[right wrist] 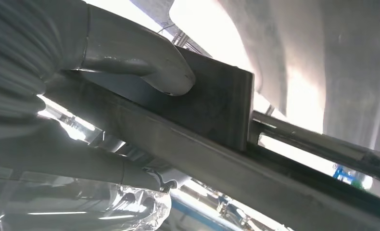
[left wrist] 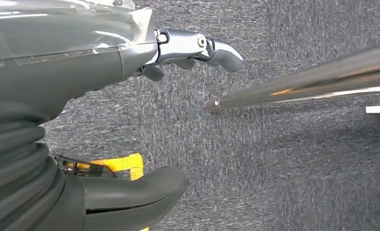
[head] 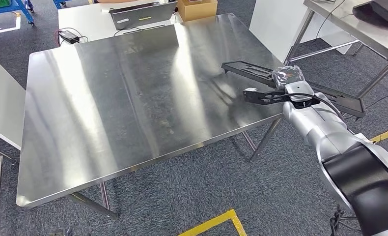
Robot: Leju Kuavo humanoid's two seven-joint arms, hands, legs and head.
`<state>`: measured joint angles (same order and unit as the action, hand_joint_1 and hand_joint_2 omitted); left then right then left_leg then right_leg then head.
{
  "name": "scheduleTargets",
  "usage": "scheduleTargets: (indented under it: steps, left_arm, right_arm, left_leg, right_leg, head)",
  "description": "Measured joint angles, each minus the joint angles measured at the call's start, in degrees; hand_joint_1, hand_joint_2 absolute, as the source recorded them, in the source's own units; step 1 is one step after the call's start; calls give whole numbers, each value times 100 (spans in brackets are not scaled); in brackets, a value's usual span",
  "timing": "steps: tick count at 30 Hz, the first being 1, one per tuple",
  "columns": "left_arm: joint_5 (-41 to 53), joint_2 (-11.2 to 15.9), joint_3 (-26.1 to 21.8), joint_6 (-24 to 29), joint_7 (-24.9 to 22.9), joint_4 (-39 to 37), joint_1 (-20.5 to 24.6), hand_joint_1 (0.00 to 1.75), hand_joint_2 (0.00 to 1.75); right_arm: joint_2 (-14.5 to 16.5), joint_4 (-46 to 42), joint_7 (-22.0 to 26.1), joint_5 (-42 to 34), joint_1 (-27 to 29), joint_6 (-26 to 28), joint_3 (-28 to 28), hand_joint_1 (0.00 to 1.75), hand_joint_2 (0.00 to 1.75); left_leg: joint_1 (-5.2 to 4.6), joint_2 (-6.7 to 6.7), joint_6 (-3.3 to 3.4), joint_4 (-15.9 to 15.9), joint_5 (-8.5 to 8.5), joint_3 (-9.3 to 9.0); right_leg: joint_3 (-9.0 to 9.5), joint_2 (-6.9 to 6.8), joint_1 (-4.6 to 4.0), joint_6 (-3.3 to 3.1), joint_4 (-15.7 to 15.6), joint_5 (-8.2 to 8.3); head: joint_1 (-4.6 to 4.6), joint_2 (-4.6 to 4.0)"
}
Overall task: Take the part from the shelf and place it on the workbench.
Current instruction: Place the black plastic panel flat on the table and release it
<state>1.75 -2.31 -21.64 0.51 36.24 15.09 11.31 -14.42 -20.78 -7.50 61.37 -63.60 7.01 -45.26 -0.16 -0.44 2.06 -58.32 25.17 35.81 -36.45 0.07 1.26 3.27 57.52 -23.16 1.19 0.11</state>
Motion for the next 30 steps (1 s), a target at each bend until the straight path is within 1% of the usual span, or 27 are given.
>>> scheduleTargets:
  steps: [1, 2, 3, 5, 6, 7, 8, 9, 10, 11, 12, 13, 14, 16, 17, 18, 19, 20, 22, 23, 24, 25, 26, 28, 29, 30]
  left_arm:
    - [-1, -2, 2, 7, 8, -1, -9, 0, 175]
    - [0, -3, 4, 10, 14, -1, -14, 0, 175]
    - [0, -4, 5, 13, 20, -1, -19, 0, 175]
    - [0, -5, 7, 16, 24, -1, -32, 0, 175]
    - [1, -5, 7, 16, 24, -1, -41, 0, 175]
    - [2, -6, 9, 17, 24, -2, -49, 0, 175]
    - [6, -8, 14, 19, 24, -2, -53, 0, 175]
    - [16, -10, 20, 24, 22, -3, -54, 0, 175]
    - [30, -11, 28, 31, 18, -3, -52, 0, 175]
    - [46, -9, 39, 40, 8, -3, -47, 0, 175]
    - [61, -6, 50, 48, -4, -3, -40, 0, 175]
    - [71, -5, 60, 54, -16, -3, -33, 0, 175]
    - [79, -5, 69, 58, -27, -3, -26, 0, 175]
    - [92, -11, 77, 59, -44, -2, -19, 0, 175]
    - [101, -16, 81, 56, -54, -1, -18, 0, 175]
    - [116, -21, 88, 48, -63, 0, -11, 0, 175]
    - [135, -25, 96, 40, -72, 1, -3, 0, 175]
    - [158, -29, 105, 31, -86, 2, 6, 0, 175]
    - [207, -36, 132, 21, -128, 2, 21, 0, 175]
    - [233, -46, 155, 19, -156, 2, 25, 0, 175]
    - [259, -56, 178, 16, -183, 2, 29, 0, 175]
    - [280, -65, 201, 12, -207, 2, 37, 0, 175]
    - [294, -74, 220, 8, -227, 2, 49, 0, 175]
    - [309, -80, 240, -6, -246, 2, 84, 0, 175]
    - [312, -75, 245, -14, -248, 3, 105, 0, 175]
    - [319, -69, 249, -22, -250, 4, 127, 0, 175]
  right_arm:
    - [60, 22, -27, 37, 28, 6, -18, 175, 175]
    - [111, 41, -47, 63, 43, 12, -35, 175, 175]
    - [163, 58, -62, 83, 52, 17, -50, 175, 175]
    - [223, 84, -80, 115, 61, 25, -68, 175, 175]
    - [246, 97, -93, 136, 75, 27, -75, 175, 175]
    - [265, 109, -114, 165, 98, 33, -81, 175, 175]
    - [284, 120, -143, 202, 128, 44, -89, 175, 175]
    - [306, 131, -183, 253, 162, 61, -96, 175, 175]
    - [327, 138, -223, 304, 192, 78, -102, 175, 175]
    - [355, 145, -269, 363, 218, 104, -108, 175, 175]
    - [380, 149, -310, 416, 233, 130, -112, 175, 175]
    - [400, 153, -342, 459, 240, 154, -115, 175, 175]
    - [417, 160, -369, 498, 248, 176, -120, 175, 175]
    - [435, 171, -406, 565, 272, 217, -133, 175, 175]
    - [445, 174, -419, 606, 291, 252, -142, 175, 175]
    - [453, 175, -430, 662, 310, 327, -151, 175, 175]
    - [458, 174, -434, 719, 324, 421, -160, 175, 175]
    - [459, 174, -434, 782, 343, 535, -166, 175, 175]
    - [458, 174, -412, 920, 403, 791, -171, 175, 175]
    - [463, 170, -382, 997, 465, 917, -170, 175, 175]
    - [476, 160, -333, 1078, 536, 1031, -168, 175, 175]
    - [502, 138, -267, 1166, 609, 1133, -165, 175, 175]
    - [543, 104, -191, 1268, 678, 1226, -159, 175, 175]
    - [662, 7, -59, 1484, 771, 1346, -146, 175, 175]
    - [731, -49, -10, 1591, 808, 1371, -140, 175, 175]
    - [812, -111, 41, 1696, 850, 1377, -133, 175, 175]
  left_leg:
    - [14, 1, -27, -38, 39, 14]
    - [29, 6, -62, -182, 134, 79]
    - [41, 10, -101, -422, 271, 193]
    - [53, 17, -148, -1131, 590, 546]
    - [59, 18, -160, -1438, 691, 720]
    - [64, 18, -164, -1640, 726, 848]
    - [68, 19, -159, -1668, 667, 892]
    - [71, 20, -143, -1490, 509, 832]
    - [72, 20, -122, -1189, 311, 701]
    - [67, 20, -85, -771, 109, 505]
    - [57, 21, -52, -413, -28, 315]
    - [47, 21, -28, -185, -86, 192]
    - [32, 21, -8, -43, -101, 111]
    - [10, 22, 18, -9, -88, 83]
    - [19, 27, 44, 19, -99, 59]
    - [29, 32, 75, 54, -112, 28]
    - [44, 37, 106, 90, -126, -1]
    - [56, 40, 130, 112, -134, -24]
    - [52, 31, 154, 116, -128, -35]
    - [55, 24, 155, 114, -121, -42]
    - [59, 16, 151, 112, -111, -51]
    - [66, 8, 139, 108, -98, -64]
    - [76, 3, 118, 100, -82, -80]
    - [89, 6, 53, 65, -34, -105]
    - [80, 13, 13, 38, 0, -103]
    - [69, 21, -23, 15, 29, -103]
  right_leg:
    - [15, 2, 13, -49, -4, -6]
    - [36, 4, 26, -101, -9, -15]
    - [58, 6, 40, -155, -16, -25]
    - [81, 7, 25, -212, -14, -50]
    - [87, 8, 16, -224, -14, -58]
    - [94, 8, 6, -233, -13, -65]
    - [105, 9, -3, -241, -12, -72]
    - [122, 10, -11, -244, -11, -83]
    - [140, 13, -17, -246, -11, -93]
    - [157, 17, -22, -241, -12, -105]
    - [165, 23, -39, -228, -11, -117]
    - [163, 29, -54, -214, -9, -126]
    - [158, 33, -65, -195, -9, -133]
    - [162, 34, -72, -146, -24, -137]
    - [153, 32, -74, -119, -17, -147]
    - [114, 29, -75, -102, 62, -195]
    - [40, 25, -78, -101, 210, -268]
    - [-92, 21, -72, -110, 461, -376]
    - [-442, 20, -57, -129, 1145, -616]
    - [-621, 20, -47, -114, 1458, -694]
    - [-732, 19, -33, -81, 1627, -708]
    - [-744, 17, -14, -31, 1593, -644]
    - [-669, 14, 11, 29, 1387, -520]
    - [-323, -6, 63, 138, 630, -207]
    - [-159, -10, 64, 154, 327, -103]
    - [-52, -8, 67, 139, 130, -41]
  head:
    - [-2, 0]
    - [-4, 0]
    - [-9, 0]
    - [-18, 0]
    - [-18, 0]
    - [-18, 0]
    - [-18, 0]
    - [-18, 0]
    - [-18, 0]
    - [-18, 0]
    - [-18, 0]
    - [-16, 0]
    - [-14, 0]
    - [-13, 0]
    - [-13, 0]
    - [-13, 0]
    - [-8, 0]
    - [-4, 0]
    - [4, 0]
    - [4, 0]
    - [4, 0]
    - [4, 0]
    - [4, 0]
    - [7, 0]
    - [10, 0]
    - [7, 0]
